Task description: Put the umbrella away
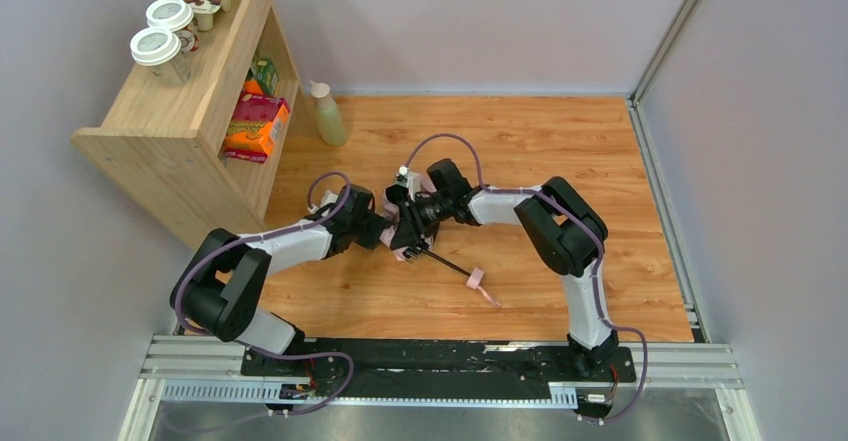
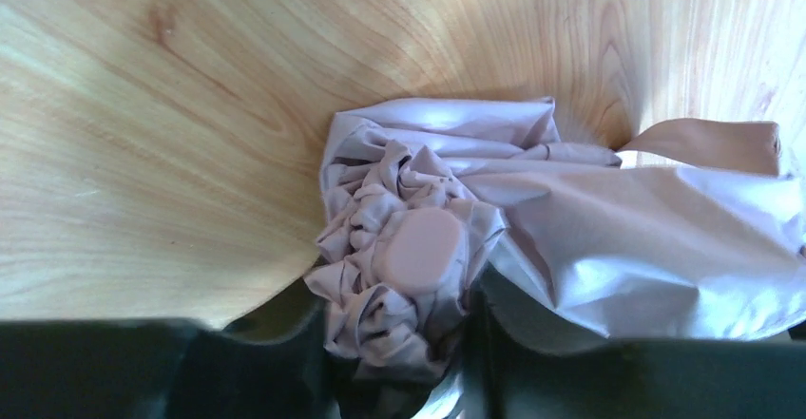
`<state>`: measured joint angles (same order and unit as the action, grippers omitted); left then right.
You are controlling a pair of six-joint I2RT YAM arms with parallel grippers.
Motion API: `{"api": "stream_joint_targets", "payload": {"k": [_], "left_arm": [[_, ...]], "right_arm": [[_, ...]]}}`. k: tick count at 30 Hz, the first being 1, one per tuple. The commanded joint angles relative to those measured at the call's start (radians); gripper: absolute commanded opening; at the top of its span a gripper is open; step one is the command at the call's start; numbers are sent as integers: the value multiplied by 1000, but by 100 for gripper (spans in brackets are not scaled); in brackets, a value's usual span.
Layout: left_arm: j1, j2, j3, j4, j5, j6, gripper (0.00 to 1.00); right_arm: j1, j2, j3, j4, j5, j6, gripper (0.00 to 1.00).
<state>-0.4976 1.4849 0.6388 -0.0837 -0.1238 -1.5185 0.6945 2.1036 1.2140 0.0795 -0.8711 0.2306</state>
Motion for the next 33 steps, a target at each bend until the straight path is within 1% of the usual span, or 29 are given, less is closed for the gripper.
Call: {"api": "stream_joint_targets", "payload": {"k": [1,2,3,5,6,7,8,9,10,11,13,14,15,18,20,21,23,27,32,33], "left_arm": [[5,72,-65,-136,-57,37,21],[7,58,-67,-140,-47,41,6],[7,51,-68,-148,-42,43,1],[7,25,-61,-191,-37,43,0],[7,12,-60,-212,-34,41,0],[7,9,-60,-226,-34,40,0],[5,5,-51,-257,-22,37,0],[7,5,-42,-286,-17,35,0],[7,12,-24,-327,-4,35,0],[5,17,-18,-335,9,38,0],[7,31,-11,-355,38,23,0],[5,40,-1,-366,49,17,0],[7,47,8,-399,52,18,0],[7,86,51,-449,64,23,0],[13,97,52,-450,87,20,0],[13,101,52,-452,93,21,0],[17,101,52,-458,111,27,0],[17,98,45,-456,118,34,0],[18,97,41,-449,142,43,0],[17,97,41,-452,144,44,0]], "right_arm": [[31,36,-44,-405,158,-51,0],[36,13,-41,-403,168,-53,0],[39,-11,-39,-405,179,-53,0],[45,-63,-9,-429,225,-59,0],[48,-107,7,-448,250,-62,7],[54,-147,25,-466,282,-71,22],[59,-186,36,-480,326,-82,43],[68,-242,35,-474,380,-94,55],[83,-301,15,-456,430,-115,62],[98,-350,-8,-420,482,-128,71],[140,-437,-91,-327,578,-183,86],[166,-470,-134,-286,656,-203,97],[203,-488,-171,-253,726,-224,100],[318,-530,-255,-123,919,-325,100],[377,-511,-277,-89,1024,-376,100],[401,-496,-284,-28,1061,-402,100],[440,-450,-284,23,1130,-477,99],[484,-315,-228,65,1294,-560,96],[488,-185,-166,94,1467,-573,89],[482,-165,-160,89,1469,-576,88]]}}
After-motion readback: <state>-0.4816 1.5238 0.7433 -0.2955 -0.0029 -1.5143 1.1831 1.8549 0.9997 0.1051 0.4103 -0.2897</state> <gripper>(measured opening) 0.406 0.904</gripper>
